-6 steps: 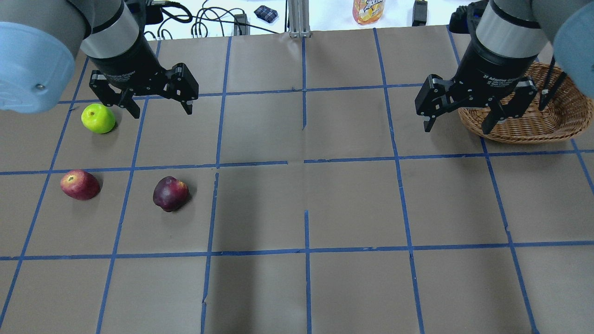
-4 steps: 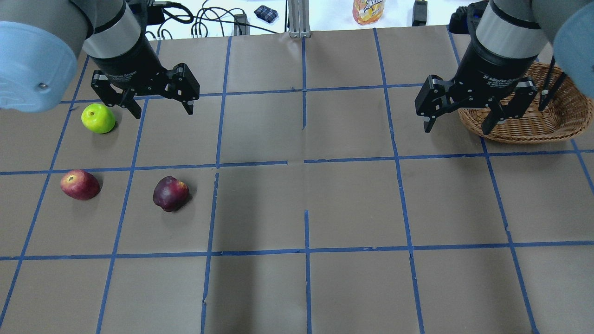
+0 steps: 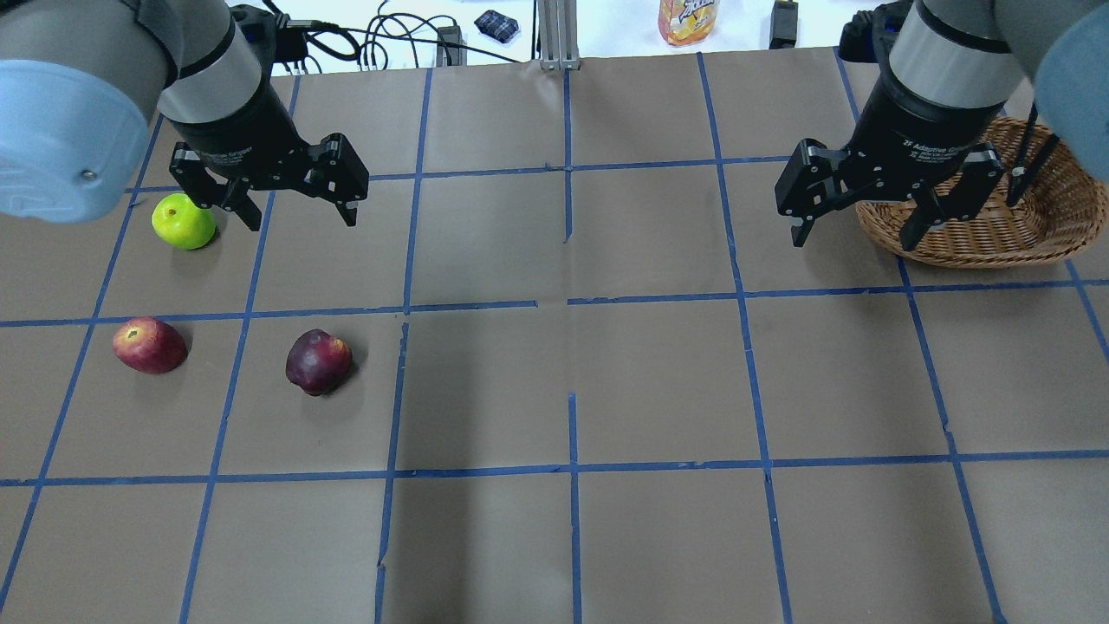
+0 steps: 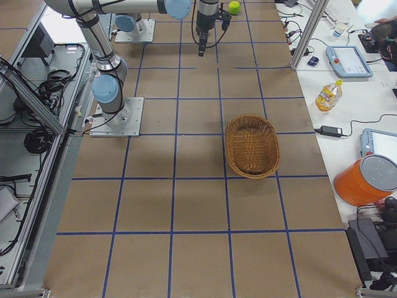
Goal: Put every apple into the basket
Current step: 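Reach the left gripper down to the dark red apple and grasp it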
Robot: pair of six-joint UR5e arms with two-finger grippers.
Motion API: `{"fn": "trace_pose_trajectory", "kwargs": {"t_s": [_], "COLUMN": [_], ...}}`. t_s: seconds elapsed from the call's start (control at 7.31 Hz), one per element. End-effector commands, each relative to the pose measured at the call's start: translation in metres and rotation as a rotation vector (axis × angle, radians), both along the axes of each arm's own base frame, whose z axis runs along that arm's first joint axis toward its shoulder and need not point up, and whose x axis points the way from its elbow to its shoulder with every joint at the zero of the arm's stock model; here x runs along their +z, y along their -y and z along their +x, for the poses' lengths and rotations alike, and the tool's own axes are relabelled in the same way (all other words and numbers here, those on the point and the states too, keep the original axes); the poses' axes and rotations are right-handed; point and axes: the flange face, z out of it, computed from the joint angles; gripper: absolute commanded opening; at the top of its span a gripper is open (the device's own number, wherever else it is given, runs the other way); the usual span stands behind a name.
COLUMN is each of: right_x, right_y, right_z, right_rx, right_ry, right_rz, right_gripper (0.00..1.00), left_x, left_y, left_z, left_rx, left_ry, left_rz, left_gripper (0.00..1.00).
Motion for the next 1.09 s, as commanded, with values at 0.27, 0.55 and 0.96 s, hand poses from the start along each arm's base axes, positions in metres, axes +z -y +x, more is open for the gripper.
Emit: {"fn": "trace_pose_trajectory", "kwargs": {"t_s": [0.27,0.55,0.96], "right_x": [-0.002,-0.003,-0.004], "right_y": [0.000,0.000,0.003], "right_z": [0.000,0.000,0.000], "right_rx": [-0.001,-0.001,-0.002], "right_ry": [-0.002,-0.002,0.003], "right_rz": [0.004,0.005,-0.002], "right_gripper": [1.00,1.00,1.00], "left_x": [-0.176,-0.223,-0.250], "left_y": [-0.026,-0.054,-0.033], "left_z": [0.068,0.067,0.078], "left_rx": [-0.119,-0.123,-0.124], "left_ry": [0.026,0.007,0.056], "left_rz": [-0.014,0.084,0.087], "left_gripper": [1.00,1.00,1.00]}}
